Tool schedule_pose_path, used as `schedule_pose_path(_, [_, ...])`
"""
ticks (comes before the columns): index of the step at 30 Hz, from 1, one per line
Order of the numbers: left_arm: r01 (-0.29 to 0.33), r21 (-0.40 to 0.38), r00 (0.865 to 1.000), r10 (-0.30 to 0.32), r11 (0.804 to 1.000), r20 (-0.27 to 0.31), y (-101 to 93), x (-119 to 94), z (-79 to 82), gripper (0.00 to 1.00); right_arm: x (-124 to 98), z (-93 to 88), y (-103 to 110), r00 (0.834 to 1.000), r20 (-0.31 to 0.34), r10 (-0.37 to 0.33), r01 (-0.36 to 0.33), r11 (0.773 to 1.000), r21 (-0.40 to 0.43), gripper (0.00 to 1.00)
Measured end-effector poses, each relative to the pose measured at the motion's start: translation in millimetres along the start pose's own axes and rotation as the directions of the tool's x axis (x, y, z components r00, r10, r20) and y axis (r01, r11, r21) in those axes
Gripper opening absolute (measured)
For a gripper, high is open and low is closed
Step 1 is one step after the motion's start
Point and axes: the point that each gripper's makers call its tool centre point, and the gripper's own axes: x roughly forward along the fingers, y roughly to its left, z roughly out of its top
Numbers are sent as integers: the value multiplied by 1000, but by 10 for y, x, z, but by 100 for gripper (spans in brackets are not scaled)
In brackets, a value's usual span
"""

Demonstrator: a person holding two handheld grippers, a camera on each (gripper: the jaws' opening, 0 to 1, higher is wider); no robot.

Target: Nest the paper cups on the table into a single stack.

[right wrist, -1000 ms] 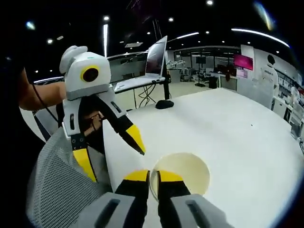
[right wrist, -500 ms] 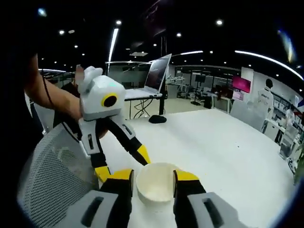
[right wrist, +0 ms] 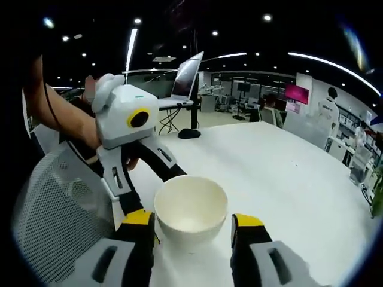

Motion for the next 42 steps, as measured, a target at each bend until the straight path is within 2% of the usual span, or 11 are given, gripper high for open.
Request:
schedule_pose_path(2, [-2, 28, 1000, 2, 1000, 9, 16, 7, 34, 40, 5, 16, 7, 1000, 4, 6, -6, 1000, 3, 44])
schedule_pose_path(10, [-10, 63, 1000, 10, 998, 1, 153, 16, 137, 39, 0, 118, -115, 1000, 8, 2, -2, 1000, -8, 44])
schedule_pose_path(24, [-49, 82, 999, 50, 995, -8, 833, 164, 422, 38, 305, 402, -765, 999, 42, -11, 12, 1000, -18, 44])
schedule_pose_path(35, [-74, 59, 997, 75, 996, -14, 1274, 308, 484, 38, 509, 490, -1131, 999, 37, -3, 4, 1000, -19, 44])
schedule_pose_path(42, [-75, 53, 996, 77, 996, -40, 1346, 373, 436, 38, 604, 447, -1237, 1000, 20, 9, -8, 1000, -8, 44])
